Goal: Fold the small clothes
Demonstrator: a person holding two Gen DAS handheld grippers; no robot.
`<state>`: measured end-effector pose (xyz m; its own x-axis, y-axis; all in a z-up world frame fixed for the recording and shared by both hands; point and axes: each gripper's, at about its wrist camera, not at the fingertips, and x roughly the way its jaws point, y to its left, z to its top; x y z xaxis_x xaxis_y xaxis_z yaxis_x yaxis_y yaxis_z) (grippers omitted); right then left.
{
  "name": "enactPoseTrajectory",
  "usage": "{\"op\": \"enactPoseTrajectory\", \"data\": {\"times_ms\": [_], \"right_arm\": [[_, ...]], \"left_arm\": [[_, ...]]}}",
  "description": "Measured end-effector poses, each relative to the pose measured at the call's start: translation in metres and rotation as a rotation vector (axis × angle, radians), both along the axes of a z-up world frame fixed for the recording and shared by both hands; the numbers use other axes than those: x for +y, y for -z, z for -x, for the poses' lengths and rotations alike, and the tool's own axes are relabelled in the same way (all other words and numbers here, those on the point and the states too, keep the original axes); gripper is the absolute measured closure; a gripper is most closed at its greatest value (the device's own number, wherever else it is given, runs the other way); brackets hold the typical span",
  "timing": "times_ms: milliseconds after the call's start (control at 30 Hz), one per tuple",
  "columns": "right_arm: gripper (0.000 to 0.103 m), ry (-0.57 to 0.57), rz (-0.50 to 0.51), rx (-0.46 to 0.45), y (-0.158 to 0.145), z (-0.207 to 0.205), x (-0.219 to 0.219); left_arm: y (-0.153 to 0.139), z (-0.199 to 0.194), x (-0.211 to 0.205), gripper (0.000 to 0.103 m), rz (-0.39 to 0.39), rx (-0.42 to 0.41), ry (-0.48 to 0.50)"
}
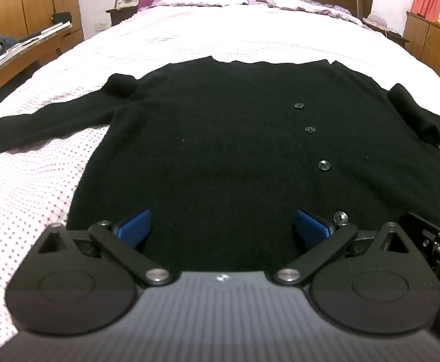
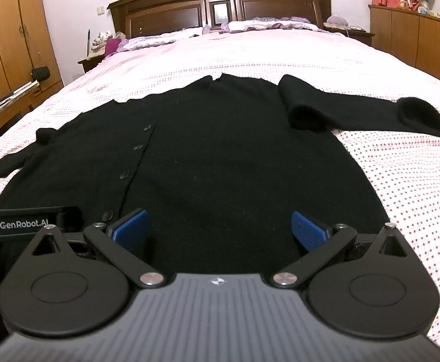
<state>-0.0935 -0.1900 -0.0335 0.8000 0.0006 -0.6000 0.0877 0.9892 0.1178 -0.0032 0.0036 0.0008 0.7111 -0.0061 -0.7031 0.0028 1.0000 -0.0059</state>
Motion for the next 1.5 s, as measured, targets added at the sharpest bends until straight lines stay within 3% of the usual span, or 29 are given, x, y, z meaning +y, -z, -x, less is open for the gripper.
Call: {"op": "enactPoseTrajectory", "data": {"times_ms": [1500], "right_arm": [[0.000,0.005,-0.023,0.000,-0.0020,0.0019,-0.0018]], "left_arm": [[-0.0020,-0.0003,-0.0004,0.000,0.002,0.008,-0.004]]}}
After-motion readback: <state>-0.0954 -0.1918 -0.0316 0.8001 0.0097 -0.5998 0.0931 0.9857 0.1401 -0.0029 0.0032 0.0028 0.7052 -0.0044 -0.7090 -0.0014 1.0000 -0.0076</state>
